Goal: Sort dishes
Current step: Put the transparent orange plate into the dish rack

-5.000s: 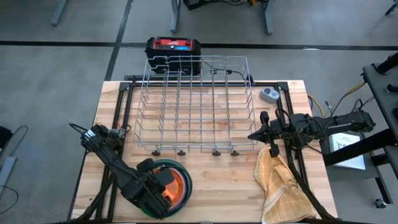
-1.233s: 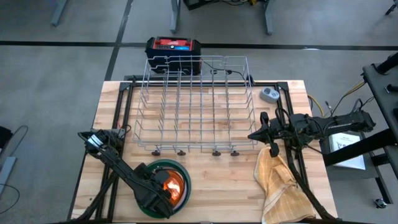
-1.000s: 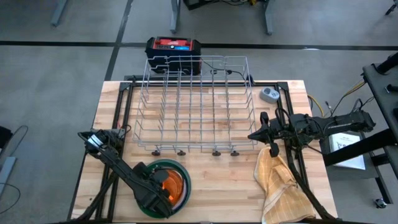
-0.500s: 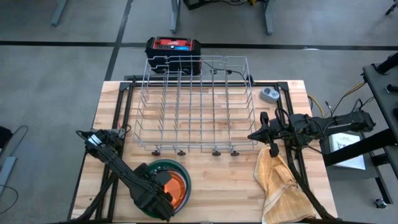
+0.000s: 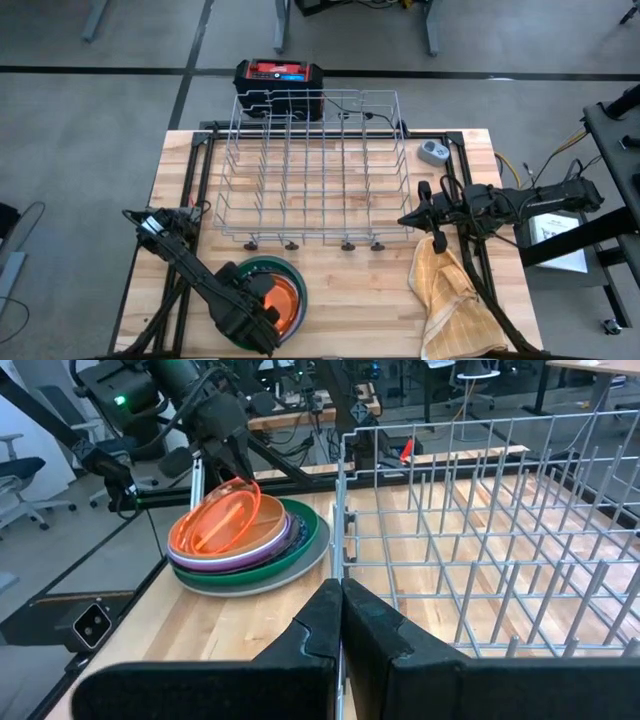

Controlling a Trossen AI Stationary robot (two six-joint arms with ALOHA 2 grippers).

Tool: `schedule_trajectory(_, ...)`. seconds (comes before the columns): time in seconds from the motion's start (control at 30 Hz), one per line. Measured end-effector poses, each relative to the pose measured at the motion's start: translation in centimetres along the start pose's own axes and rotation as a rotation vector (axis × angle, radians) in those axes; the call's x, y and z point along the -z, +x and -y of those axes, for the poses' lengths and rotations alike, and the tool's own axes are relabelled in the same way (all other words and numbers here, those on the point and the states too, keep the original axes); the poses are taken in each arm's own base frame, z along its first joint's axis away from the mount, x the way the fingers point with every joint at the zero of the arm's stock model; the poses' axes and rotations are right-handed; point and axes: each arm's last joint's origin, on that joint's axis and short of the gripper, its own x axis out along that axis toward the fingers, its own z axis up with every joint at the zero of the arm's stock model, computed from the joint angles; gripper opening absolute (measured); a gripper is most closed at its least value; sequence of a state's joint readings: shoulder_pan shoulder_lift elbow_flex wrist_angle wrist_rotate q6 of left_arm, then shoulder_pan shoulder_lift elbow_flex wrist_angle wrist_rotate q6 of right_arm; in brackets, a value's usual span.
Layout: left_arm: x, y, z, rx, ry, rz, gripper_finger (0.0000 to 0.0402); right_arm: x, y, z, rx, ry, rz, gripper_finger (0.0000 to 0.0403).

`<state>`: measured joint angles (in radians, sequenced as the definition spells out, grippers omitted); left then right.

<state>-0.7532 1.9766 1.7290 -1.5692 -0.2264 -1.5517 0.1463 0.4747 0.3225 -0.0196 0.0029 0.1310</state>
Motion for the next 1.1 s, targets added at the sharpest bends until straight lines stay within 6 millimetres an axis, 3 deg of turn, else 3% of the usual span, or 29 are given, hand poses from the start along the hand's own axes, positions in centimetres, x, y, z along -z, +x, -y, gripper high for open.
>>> schedule_trajectory(0.3,0.5,2.5,-0.5,-0.102,-0.004,0.024,0.0003,0.0,0.0,0.0,0.0,-0.013,0.0,0.0002)
schedule_trajectory(0.57,0.1,2.6,-0.5,-0.108,-0.004,0.095,0.0064,0.6,0.1,0.3,0.069,-0.005,-0.007,0.0002)
schedule_trajectory(0.7,0.0,2.9,-0.6,-0.121,0.004,0.166,0.0091,1.8,0.3,0.5,0.084,0.091,-0.038,0.0002)
schedule_trajectory(0.83,0.2,3.4,-0.4,-0.11,0.033,0.13,0.01,3.7,0.6,0.7,0.098,0.164,-0.068,0.0002)
schedule_trajectory(1.1,0.1,3.5,-0.6,-0.127,-0.032,0.121,0.01,3.9,0.7,0.8,0.094,0.2,0.016,0.0003)
